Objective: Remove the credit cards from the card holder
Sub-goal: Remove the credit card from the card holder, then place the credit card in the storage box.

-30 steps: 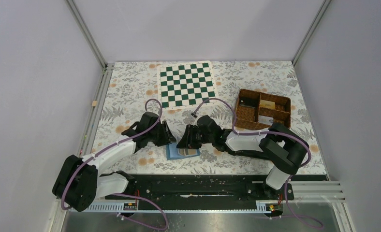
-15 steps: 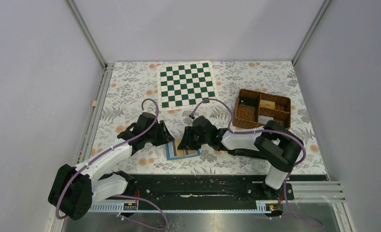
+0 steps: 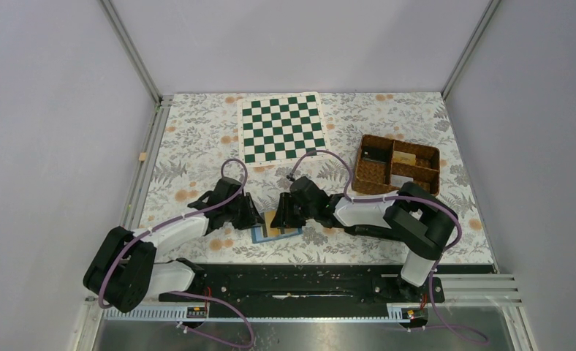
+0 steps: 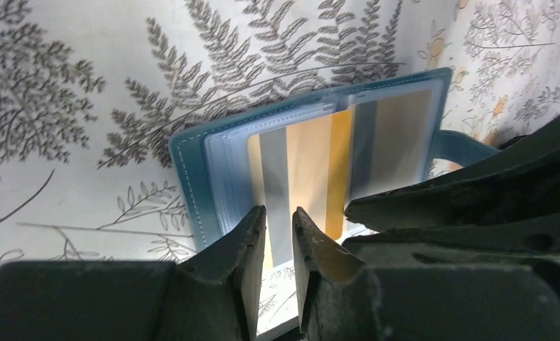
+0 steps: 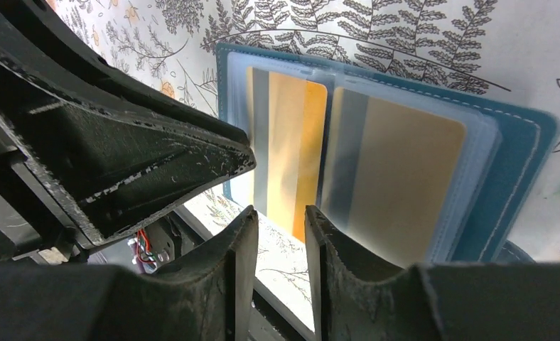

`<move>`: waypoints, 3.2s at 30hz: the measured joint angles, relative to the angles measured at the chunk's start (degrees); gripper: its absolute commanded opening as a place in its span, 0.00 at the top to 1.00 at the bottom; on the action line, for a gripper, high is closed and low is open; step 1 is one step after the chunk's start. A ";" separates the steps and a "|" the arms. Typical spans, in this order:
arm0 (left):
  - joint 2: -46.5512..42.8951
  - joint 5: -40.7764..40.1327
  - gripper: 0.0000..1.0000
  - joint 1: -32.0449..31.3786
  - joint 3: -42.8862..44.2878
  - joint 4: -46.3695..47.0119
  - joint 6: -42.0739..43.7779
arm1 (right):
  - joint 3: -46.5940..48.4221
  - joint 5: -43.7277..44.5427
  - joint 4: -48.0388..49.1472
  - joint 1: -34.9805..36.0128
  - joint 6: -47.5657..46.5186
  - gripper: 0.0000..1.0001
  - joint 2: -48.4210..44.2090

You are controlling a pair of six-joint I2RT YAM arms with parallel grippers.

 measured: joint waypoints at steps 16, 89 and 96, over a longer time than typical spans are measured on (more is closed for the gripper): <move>2.58 0.76 0.80 0.00 -0.15 4.17 -0.50 | 1.03 3.06 -0.66 0.00 -0.02 0.58 1.40; -5.16 4.81 0.58 0.04 5.95 -4.17 -0.22 | -14.05 5.90 -2.75 -5.84 -8.02 1.00 -24.92; -7.69 9.09 0.46 0.04 8.33 -5.64 -2.05 | -9.53 15.34 -7.26 -2.27 -22.18 1.00 -29.49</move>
